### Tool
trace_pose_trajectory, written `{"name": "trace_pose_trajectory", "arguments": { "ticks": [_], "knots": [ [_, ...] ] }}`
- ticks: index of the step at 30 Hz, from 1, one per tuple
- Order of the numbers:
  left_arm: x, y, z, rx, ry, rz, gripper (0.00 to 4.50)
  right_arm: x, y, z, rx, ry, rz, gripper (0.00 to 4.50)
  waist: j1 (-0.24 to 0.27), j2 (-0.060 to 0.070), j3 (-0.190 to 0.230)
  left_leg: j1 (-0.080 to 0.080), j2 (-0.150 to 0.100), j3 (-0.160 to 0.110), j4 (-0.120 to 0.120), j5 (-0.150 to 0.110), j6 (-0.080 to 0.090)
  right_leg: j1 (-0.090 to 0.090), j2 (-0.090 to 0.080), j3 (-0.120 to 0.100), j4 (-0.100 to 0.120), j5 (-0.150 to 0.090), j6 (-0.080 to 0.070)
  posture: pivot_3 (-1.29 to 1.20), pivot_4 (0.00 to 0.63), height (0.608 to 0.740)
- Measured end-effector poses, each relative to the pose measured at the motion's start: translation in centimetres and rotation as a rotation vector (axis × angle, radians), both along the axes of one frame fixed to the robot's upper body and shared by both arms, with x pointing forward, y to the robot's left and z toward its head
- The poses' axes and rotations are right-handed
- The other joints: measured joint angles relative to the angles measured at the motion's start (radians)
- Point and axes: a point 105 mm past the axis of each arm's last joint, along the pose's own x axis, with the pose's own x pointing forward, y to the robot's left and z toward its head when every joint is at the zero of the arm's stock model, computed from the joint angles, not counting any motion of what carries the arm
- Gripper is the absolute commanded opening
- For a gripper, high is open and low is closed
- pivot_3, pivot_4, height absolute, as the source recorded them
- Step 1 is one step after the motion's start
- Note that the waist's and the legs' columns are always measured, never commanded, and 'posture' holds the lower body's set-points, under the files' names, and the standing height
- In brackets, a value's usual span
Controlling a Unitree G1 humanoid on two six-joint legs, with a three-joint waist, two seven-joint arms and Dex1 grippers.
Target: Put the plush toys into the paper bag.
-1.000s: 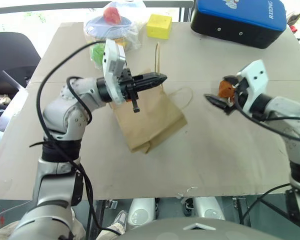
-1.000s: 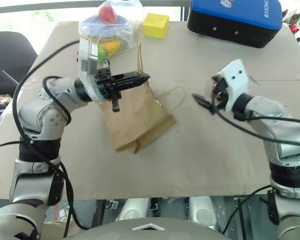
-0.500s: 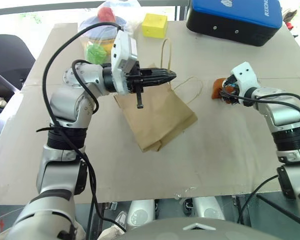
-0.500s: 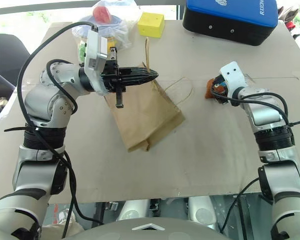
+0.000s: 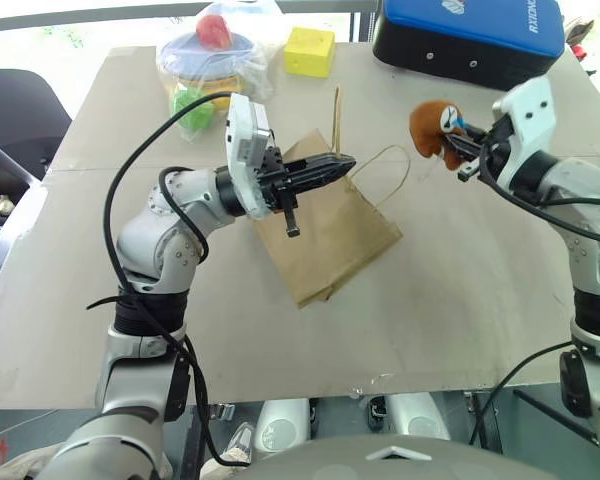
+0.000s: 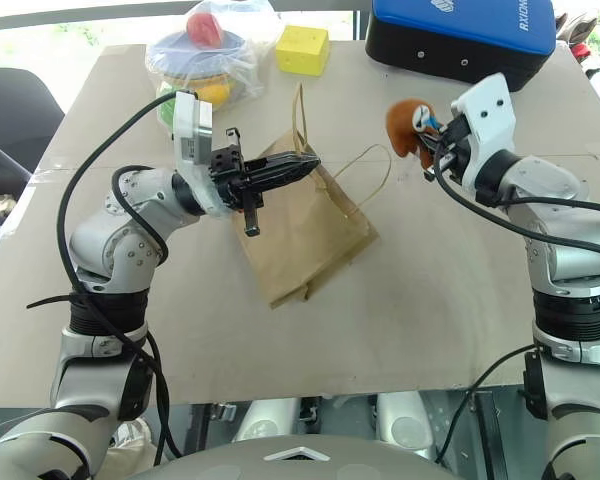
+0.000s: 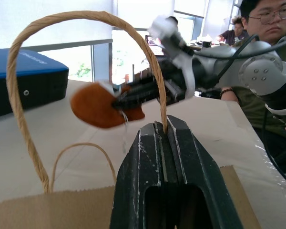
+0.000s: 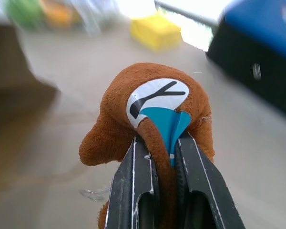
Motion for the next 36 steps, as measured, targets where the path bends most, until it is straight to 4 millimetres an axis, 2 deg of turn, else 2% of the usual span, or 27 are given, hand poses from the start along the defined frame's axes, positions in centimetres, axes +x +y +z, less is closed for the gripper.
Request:
{"name": "trace_pose_trajectory", "arguments": {
  "ticks": [5,7,8,11,15,22,25,30,35,36],
  "knots": [
    [-0.1,0.5,-0.1,-0.024,-0.019,0.018,0.0,-1.4,2.9,0.4,-0.025,0.011,0.134,0.05,0.001,0.0,0.0,0.0,0.0,0.0,0.0,0.0,0.0,0.0,0.0,0.0,0.0,0.0,0.0,0.0,0.15,0.733],
    [0.0,0.5,0.1,-0.034,-0.021,0.021,0.0,-1.6,5.0,-1.0,-0.096,0.045,0.208,0.05,0.0,0.0,0.0,0.0,0.0,0.0,0.0,0.0,0.0,0.0,0.0,0.0,0.0,0.0,0.0,0.0,0.15,0.733],
    [0.0,0.5,0.1,-0.039,-0.02,0.023,0.0,-1.7,6.2,-2.7,-0.151,0.086,0.256,0.05,-0.001,0.0,0.0,0.0,0.0,0.0,0.0,0.0,0.0,0.0,0.0,0.0,0.0,0.0,0.0,0.0,0.15,0.733],
    [0.0,0.7,0.1,-0.04,-0.019,0.029,0.0,-1.8,8.3,-5.3,-0.178,0.169,0.343,0.05,-0.001,0.0,0.0,0.0,0.0,0.0,0.0,0.0,0.0,0.0,0.0,0.0,0.0,0.0,0.0,0.0,0.15,0.733],
    [-0.1,0.8,-0.5,-0.038,-0.004,0.039,0.0,-2.5,10.6,-5.5,-0.236,0.16,0.5,0.05,0.0,0.0,0.0,0.0,0.0,-0.001,0.001,0.0,0.0,0.0,0.0,-0.001,-0.001,0.0,0.0,0.0,0.15,0.733],
    [-0.6,0.9,-0.9,-0.035,-0.013,0.06,0.0,-3.9,13.0,-7.3,-0.282,0.125,0.753,0.05,-0.002,0.0,0.0,0.0,0.0,-0.001,0.001,0.0,0.0,0.0,0.0,-0.001,0.0,0.0,0.0,0.0,0.15,0.733],
    [-0.8,1.0,-1.3,-0.037,-0.011,0.077,0.0,-3.4,14.3,-7.8,-0.244,0.096,0.766,0.05,-0.004,0.0,0.0,0.0,0.0,-0.001,0.001,0.0,0.0,0.001,0.0,-0.001,0.0,0.0,0.0,0.0,0.15,0.733],
    [-1.1,1.3,-1.4,-0.059,0.017,0.09,0.0,-2.7,15.1,-8.4,-0.224,0.07,0.744,0.05,-0.003,0.0,0.0,0.0,0.0,-0.001,0.001,0.0,0.0,0.001,-0.001,-0.002,0.0,0.0,0.0,0.0,0.15,0.733],
    [-1.7,1.2,-1.6,-0.087,0.052,0.06,0.0,-4.7,16.1,-9.1,-0.134,0.127,0.854,0.05,-0.002,0.0,0.0,0.0,0.0,-0.002,0.001,0.0,0.0,0.001,-0.001,-0.003,0.0,0.0,0.0,0.0,0.15,0.733],
    [-1.7,1.1,-1.5,-0.093,0.05,0.058,0.0,-5.1,16.4,-9.4,-0.111,0.16,0.885,0.35,-0.003,0.0,0.0,0.0,0.0,-0.002,0.001,0.0,0.0,0.001,-0.001,-0.002,0.001,0.0,0.0,0.0,0.15,0.733]
  ]
}}
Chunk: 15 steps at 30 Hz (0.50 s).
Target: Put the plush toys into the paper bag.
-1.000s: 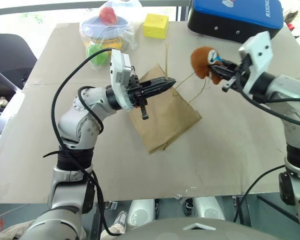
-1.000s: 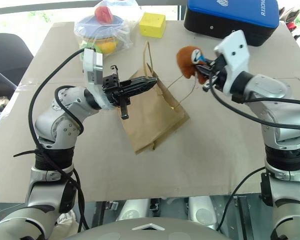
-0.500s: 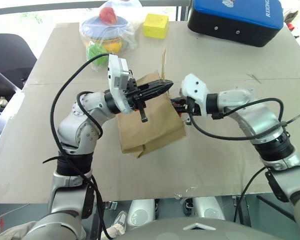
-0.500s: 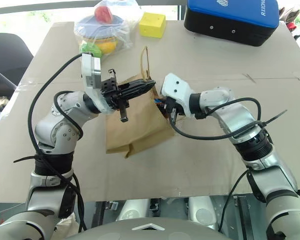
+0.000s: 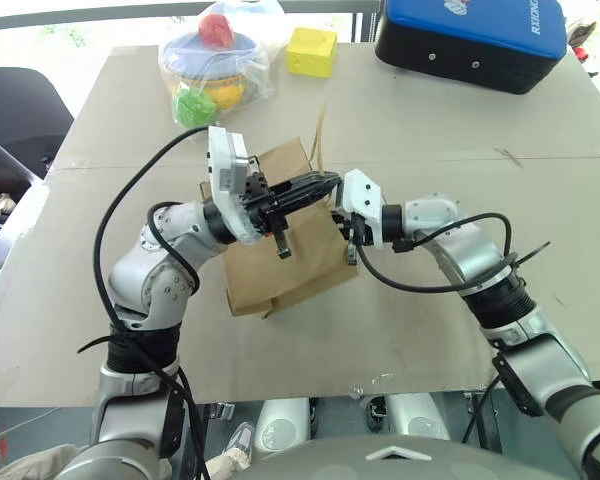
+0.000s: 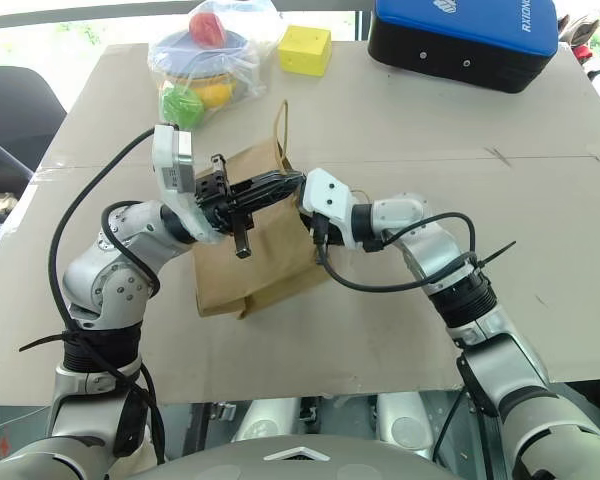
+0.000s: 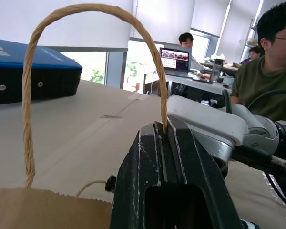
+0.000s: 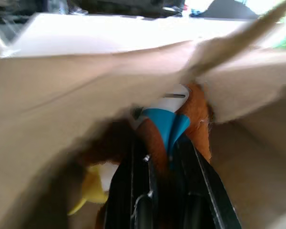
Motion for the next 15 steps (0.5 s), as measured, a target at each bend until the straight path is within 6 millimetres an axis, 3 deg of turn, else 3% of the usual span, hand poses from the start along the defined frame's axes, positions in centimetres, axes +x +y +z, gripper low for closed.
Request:
{"name": "trace_pose_trajectory", "arguments": {
  "ticks": [2,9,15],
  "knots": [
    [0.0,0.0,0.0,-0.001,0.001,-0.001,0.0,-0.4,0.0,-0.1,0.002,0.046,0.028,0.95,0.0,0.0,0.0,0.001,0.0,0.0,0.0,0.0,0.0,0.0,0.0,0.0,0.001,0.0,0.0,0.0,0.15,0.733],
    [-0.3,-0.3,-0.2,0.007,-0.003,-0.035,0.0,-0.6,-0.6,-1.2,-0.009,0.075,0.011,4.41,0.001,0.0,0.0,0.0,0.0,0.0,0.0,0.0,0.0,0.0,0.0,0.0,0.0,0.0,0.0,0.0,0.15,0.733],
    [-0.9,-0.4,-0.5,0.032,0.002,-0.084,0.0,-0.2,-3.7,-1.8,-0.038,0.028,-0.135,4.41,0.003,0.0,0.0,0.0,0.0,0.0,0.0,0.0,0.0,0.0,0.0,0.0,0.0,0.0,0.0,0.0,0.15,0.733]
  ]
}}
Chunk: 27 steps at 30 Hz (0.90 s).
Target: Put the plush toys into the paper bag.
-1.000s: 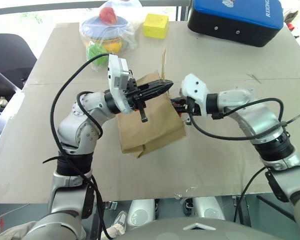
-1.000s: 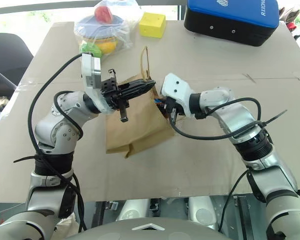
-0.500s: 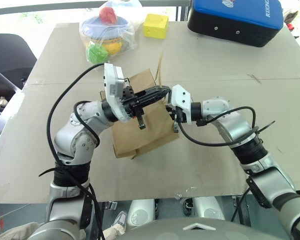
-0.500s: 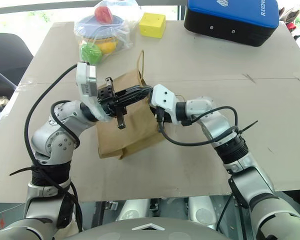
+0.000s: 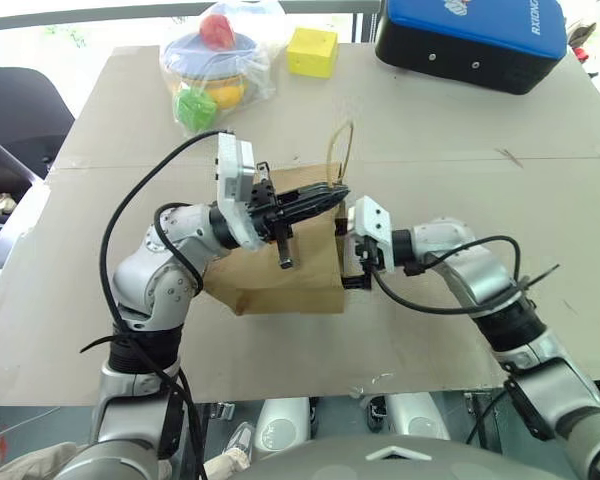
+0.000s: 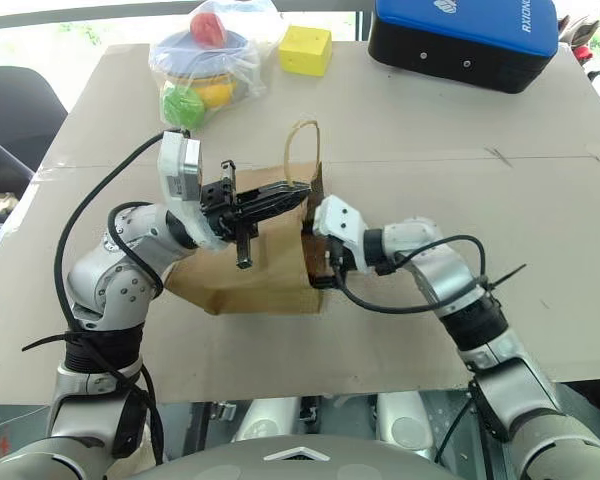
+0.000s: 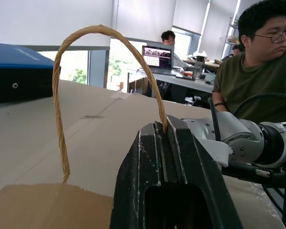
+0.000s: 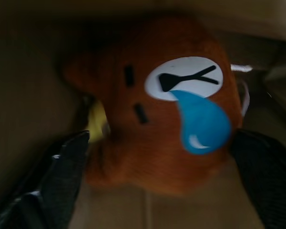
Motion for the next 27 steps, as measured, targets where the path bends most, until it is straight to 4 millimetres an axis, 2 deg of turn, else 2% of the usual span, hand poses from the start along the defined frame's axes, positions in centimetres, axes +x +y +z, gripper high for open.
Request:
{"name": "trace_pose_trajectory", "arguments": {
  "ticks": [4,8,11,13,15,18,22,25,27],
  "knots": [
    [0.1,0.6,-0.2,0.007,0.004,0.016,0.0,0.3,-2.8,1.9,-0.005,-0.064,-0.135,4.41,0.001,0.0,0.0,0.0,0.0,0.0,0.0,0.0,0.0,0.0,0.0,0.0,0.0,0.0,0.0,0.0,0.15,0.733],
    [0.3,1.1,-0.4,0.002,-0.001,0.039,0.0,-1.0,-5.2,1.9,-0.059,-0.055,-0.208,4.41,0.004,0.0,0.0,0.0,0.0,0.0,0.0,0.0,0.0,0.0,0.0,0.0,-0.001,0.0,0.0,0.0,0.15,0.733],
    [0.5,1.2,-0.5,0.001,0.0,0.044,0.0,-1.4,-5.6,1.8,-0.064,-0.014,-0.253,4.41,0.002,0.0,0.0,0.0,0.0,-0.001,0.0,0.0,0.0,0.001,0.0,0.0,0.0,0.0,0.0,0.0,0.15,0.733],
    [0.5,1.3,-0.5,-0.001,-0.005,0.045,0.0,-1.2,-6.6,1.6,-0.09,0.026,-0.332,4.41,0.003,0.0,0.0,0.0,0.0,-0.001,0.0,0.0,0.0,0.001,0.0,0.0,0.0,0.0,0.0,0.0,0.15,0.733],
    [0.7,1.4,-0.6,0.002,-0.015,0.05,0.0,-0.1,-8.3,0.9,-0.084,0.12,-0.517,4.41,0.004,0.0,0.0,0.0,0.0,-0.001,0.0,0.0,0.0,0.001,0.0,-0.001,0.0,0.0,0.0,0.0,0.15,0.733],
    [0.9,1.5,-0.7,0.005,-0.014,0.052,0.0,1.0,-9.5,-0.4,-0.054,0.263,-0.71,4.41,0.004,-0.001,0.0,0.0,0.0,-0.001,0.0,0.0,0.0,0.001,0.0,0.0,0.0,0.0,0.0,0.0,0.15,0.733],
    [1.0,1.4,-0.6,0.005,-0.02,0.047,0.0,1.3,-9.1,-2.0,-0.021,0.422,-0.791,4.41,0.002,0.0,0.0,0.0,0.0,-0.001,0.0,0.0,0.0,0.001,0.001,0.0,0.0,0.0,0.0,0.0,0.15,0.733],
    [1.1,1.3,-0.4,0.008,-0.026,0.048,0.0,1.5,-9.0,-2.2,-0.026,0.441,-0.811,3.62,0.002,0.0,0.0,0.0,0.0,-0.001,0.0,0.0,0.0,0.001,0.001,0.0,0.0,0.0,0.0,0.0,0.15,0.733],
    [1.2,1.3,-0.5,0.015,-0.031,0.06,0.0,1.6,-9.2,-2.3,-0.029,0.442,-0.818,2.6,0.002,0.0,0.0,0.0,0.0,-0.001,0.0,0.0,0.0,0.001,0.002,0.0,0.0,0.0,0.0,0.0,0.15,0.733]
  ]
}}
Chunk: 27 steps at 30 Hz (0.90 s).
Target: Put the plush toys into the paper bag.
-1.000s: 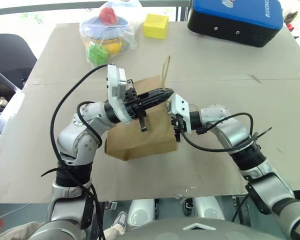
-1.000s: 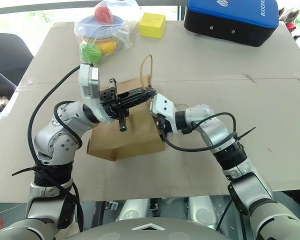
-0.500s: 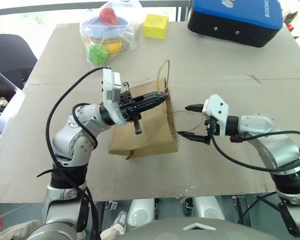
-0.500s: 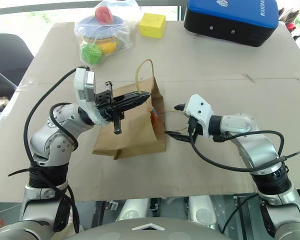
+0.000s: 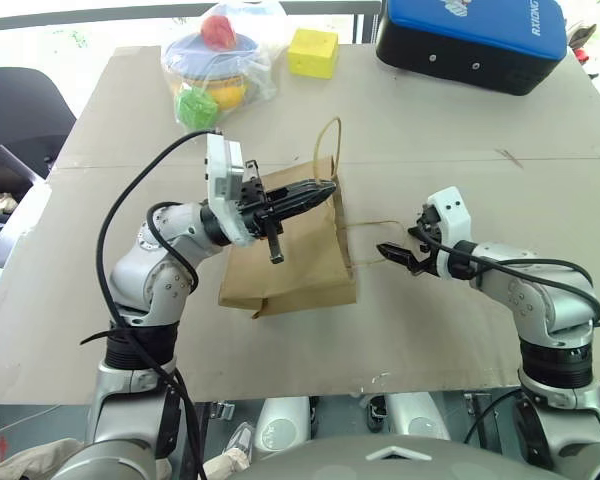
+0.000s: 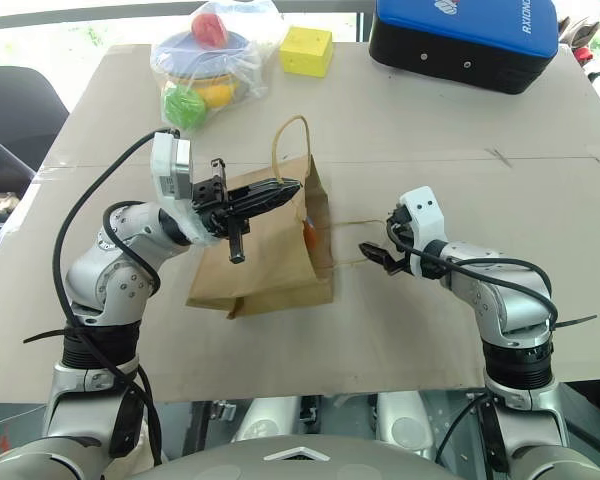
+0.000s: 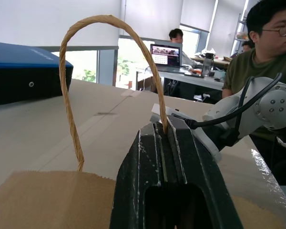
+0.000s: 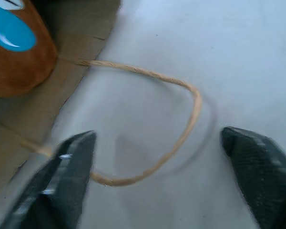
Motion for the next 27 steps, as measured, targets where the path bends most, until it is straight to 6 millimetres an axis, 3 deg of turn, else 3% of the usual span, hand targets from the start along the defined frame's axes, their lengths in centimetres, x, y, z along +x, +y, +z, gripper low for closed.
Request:
{"name": "trace_pose_trajectory", "arguments": {
  "ticks": [3,4,5,10,15,24,27],
  "knots": [
    [0.2,0.0,0.1,-0.004,-0.01,0.021,0.0,-0.5,1.0,0.1,0.058,0.016,0.056,0.82,-0.002,0.0,0.0,0.0,0.0,0.0,0.0,0.0,0.0,0.0,0.0,0.0,0.0,0.0,0.0,0.0,0.15,0.733],
    [0.2,0.0,0.1,-0.005,-0.01,0.021,0.0,-0.6,1.2,0.1,0.07,0.018,0.069,0.65,-0.002,0.0,0.0,0.0,0.0,0.0,0.0,0.0,0.0,0.0,0.0,0.0,0.0,0.0,0.0,0.0,0.15,0.733],
    [0.3,0.0,0.1,-0.006,-0.005,0.026,0.0,-0.8,1.4,0.4,0.094,0.019,0.087,0.16,-0.002,0.0,0.0,0.0,0.0,0.0,0.0,0.0,0.0,0.0,0.0,0.0,0.0,0.0,0.0,0.0,0.15,0.733],
    [1.0,0.2,0.7,-0.06,0.043,0.03,0.0,-1.4,2.5,4.1,0.337,-0.039,0.159,0.07,-0.001,0.0,0.0,0.0,0.0,-0.001,0.0,0.0,0.0,0.0,0.0,0.0,0.0,0.0,0.0,0.0,0.15,0.733],
    [1.8,1.7,4.7,-0.252,0.034,0.005,0.0,-2.5,2.3,10.6,0.541,-0.206,0.252,0.07,0.0,0.0,0.0,-0.001,0.0,-0.001,0.0,0.0,0.0,0.0,0.0,-0.001,0.0,0.0,0.0,0.0,0.15,0.733],
    [2.7,3.1,4.8,-0.248,0.098,-0.034,0.0,-6.3,1.7,16.8,0.641,-0.381,0.412,0.07,-0.004,0.0,0.0,0.0,0.0,-0.001,0.0,0.0,0.0,0.0,0.0,-0.001,-0.001,0.0,0.0,0.0,0.15,0.733],
    [3.9,3.4,5.1,-0.216,0.076,-0.024,0.0,-7.5,1.7,18.7,0.656,-0.415,0.441,0.07,-0.003,0.0,0.0,-0.001,0.0,-0.001,0.0,0.0,0.0,0.0,0.0,-0.001,-0.001,0.0,0.0,0.0,0.15,0.733]
  ]
}}
